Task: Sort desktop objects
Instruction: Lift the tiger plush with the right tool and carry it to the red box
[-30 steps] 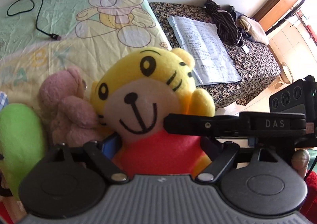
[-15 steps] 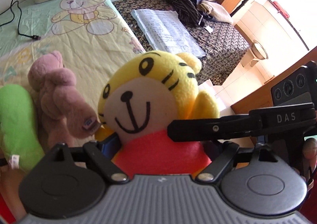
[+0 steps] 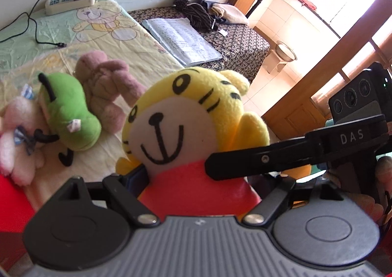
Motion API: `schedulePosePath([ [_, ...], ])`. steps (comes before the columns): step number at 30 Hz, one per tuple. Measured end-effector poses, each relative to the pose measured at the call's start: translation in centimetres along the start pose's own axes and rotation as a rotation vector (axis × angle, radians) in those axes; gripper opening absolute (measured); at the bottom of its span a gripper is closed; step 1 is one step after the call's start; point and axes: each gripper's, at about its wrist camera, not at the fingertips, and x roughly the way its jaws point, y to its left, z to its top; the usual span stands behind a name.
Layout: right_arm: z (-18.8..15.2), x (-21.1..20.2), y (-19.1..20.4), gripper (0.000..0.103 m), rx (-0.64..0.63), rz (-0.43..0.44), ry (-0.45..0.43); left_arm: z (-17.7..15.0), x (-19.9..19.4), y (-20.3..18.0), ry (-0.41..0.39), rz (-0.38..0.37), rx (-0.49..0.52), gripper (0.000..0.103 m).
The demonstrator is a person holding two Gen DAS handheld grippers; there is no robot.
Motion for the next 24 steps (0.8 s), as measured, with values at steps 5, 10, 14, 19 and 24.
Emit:
schedulePosePath([
  [5,-3.0,2.6,4.3,0.042,-0.060,0.002,0.001,-2.6,-5.0,2.6,-0.049,-0.001,0.009,0.086],
  [10,-4.5,5.6,8.3,0.042,-0.128,0.036,0.007,-4.8,-10.3,4.8,-0.124,0.038,0.019,0.086],
  [14,-5.2,8.3,11.3,0.042,-0.181,0.071,0.036,-6.1,-13.8,6.7,-0.169,0.075,-0.001,0.086],
  [19,-5.3,11.4,14.7,0.042,-0.256,0.119,0.076,-7.2,-17.8,8.8,-0.239,0.127,-0.027,0.086],
  [24,-5.2,13.8,17.8,0.042,-0.331,0.151,0.094,-7.5,-20.8,11.1,-0.307,0.168,-0.050,0.086],
])
